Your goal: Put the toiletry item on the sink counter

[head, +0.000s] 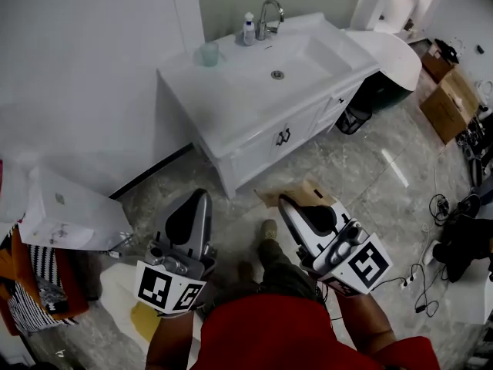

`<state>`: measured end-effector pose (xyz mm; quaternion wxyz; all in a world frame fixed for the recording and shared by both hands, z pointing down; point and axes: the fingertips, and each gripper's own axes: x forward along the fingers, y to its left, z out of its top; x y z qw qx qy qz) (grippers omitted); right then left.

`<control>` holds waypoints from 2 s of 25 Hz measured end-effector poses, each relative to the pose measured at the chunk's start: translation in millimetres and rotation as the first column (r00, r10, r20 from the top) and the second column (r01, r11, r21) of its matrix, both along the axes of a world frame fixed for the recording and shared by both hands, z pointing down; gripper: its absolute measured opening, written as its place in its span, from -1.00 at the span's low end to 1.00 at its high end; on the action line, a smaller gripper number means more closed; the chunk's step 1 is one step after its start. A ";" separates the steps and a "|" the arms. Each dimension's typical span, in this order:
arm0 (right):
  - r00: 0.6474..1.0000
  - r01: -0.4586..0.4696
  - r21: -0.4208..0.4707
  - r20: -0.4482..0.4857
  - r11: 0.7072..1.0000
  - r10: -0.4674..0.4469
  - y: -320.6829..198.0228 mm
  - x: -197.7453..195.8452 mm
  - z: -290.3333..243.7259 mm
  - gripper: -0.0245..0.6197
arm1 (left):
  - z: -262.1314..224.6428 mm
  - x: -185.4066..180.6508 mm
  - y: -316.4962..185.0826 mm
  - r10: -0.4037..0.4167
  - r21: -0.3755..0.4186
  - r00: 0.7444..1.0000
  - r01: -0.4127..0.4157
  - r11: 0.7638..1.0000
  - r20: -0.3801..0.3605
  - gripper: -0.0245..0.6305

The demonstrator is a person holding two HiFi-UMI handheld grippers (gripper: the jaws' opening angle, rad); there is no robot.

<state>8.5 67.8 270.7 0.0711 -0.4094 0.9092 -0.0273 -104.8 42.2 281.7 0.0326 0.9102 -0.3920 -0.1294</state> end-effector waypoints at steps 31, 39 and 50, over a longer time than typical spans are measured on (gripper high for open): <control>0.983 0.184 0.014 -0.011 0.983 -0.183 -277.6 53.4 5.6 -0.79 | 6.3 70.3 -247.4 -0.160 -0.007 0.986 0.161 0.987 0.049 -0.87; 0.984 0.178 -0.002 -0.018 0.984 -0.178 -346.7 32.8 10.9 -0.79 | 21.2 57.3 -318.6 -0.158 -0.017 0.986 0.160 0.987 0.057 -0.87; 0.990 0.130 -0.015 -0.058 0.991 -0.130 -451.0 1.8 22.3 -0.79 | 33.1 19.3 -416.3 -0.153 -0.033 0.987 0.155 0.987 0.057 -0.87</control>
